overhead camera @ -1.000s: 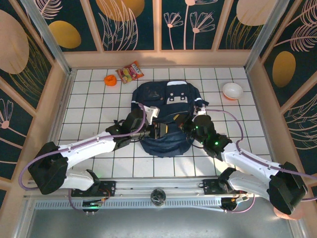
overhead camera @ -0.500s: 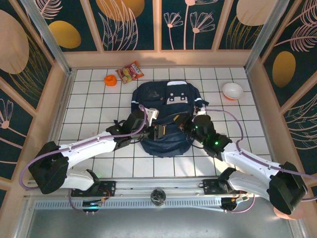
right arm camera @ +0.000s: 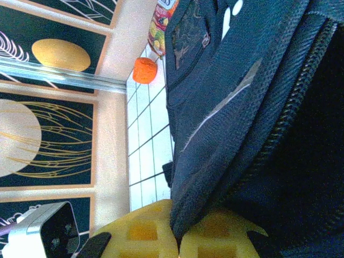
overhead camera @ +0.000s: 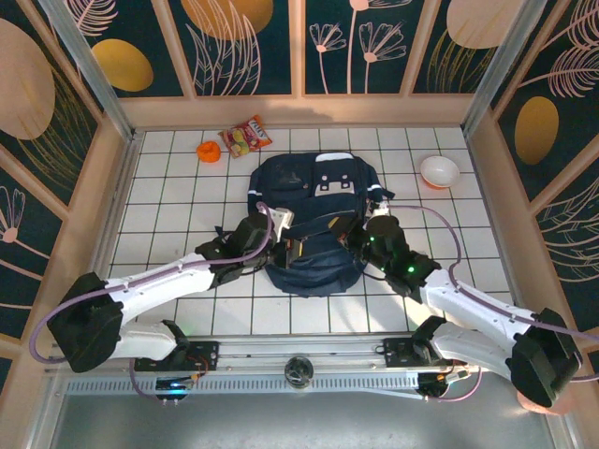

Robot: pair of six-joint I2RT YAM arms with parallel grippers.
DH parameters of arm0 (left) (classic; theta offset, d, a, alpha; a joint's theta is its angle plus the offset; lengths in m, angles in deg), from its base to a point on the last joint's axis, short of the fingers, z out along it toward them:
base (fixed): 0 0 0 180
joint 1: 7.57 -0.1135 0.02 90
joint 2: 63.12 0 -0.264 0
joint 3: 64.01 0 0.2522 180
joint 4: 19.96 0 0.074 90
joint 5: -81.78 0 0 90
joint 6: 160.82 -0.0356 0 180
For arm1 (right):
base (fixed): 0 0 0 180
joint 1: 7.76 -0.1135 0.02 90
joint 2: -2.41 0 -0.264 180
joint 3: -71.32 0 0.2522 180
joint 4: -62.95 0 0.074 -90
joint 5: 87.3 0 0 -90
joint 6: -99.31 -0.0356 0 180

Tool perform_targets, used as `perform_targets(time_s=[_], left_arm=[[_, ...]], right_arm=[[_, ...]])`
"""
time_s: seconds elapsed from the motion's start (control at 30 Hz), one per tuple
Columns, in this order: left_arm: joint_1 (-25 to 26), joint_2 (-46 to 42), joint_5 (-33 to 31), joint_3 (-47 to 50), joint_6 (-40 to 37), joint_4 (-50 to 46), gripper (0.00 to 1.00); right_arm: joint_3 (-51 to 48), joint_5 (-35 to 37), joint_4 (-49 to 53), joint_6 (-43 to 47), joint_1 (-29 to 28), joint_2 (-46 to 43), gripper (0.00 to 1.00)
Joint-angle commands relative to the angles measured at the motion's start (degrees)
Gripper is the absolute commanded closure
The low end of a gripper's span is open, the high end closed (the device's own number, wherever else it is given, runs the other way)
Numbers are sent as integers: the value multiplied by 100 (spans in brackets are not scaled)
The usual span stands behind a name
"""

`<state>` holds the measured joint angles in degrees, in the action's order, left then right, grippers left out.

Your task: Pack the student bag

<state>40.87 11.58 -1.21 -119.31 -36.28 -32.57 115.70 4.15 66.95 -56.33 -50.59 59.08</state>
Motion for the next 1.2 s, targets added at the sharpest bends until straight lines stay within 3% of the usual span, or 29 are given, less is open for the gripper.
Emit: perform_targets(time_s=[0.0,0.23,0.47,0.67,0.73,1.17], left_arm=[[-28,-158,-587,165,30,-402,100],[-120,-505,-992,606,204,-412,100],[-139,-714,-495,1039,550,451,100],[-157,-460,-221,768,346,577,100],[-148,-400,-189,684,335,601,100],[-147,-294,-24,454,298,775,100]], right_arm=[[401,93,-90,313,58,-350,100],[454,-382,242,497,612,-667,100],[356,-724,298,321,890,-703,100],[137,-532,-81,-54,535,-508,68],[100,-426,-157,-176,412,-410,63],[33,207,-515,-700,-253,300,58]])
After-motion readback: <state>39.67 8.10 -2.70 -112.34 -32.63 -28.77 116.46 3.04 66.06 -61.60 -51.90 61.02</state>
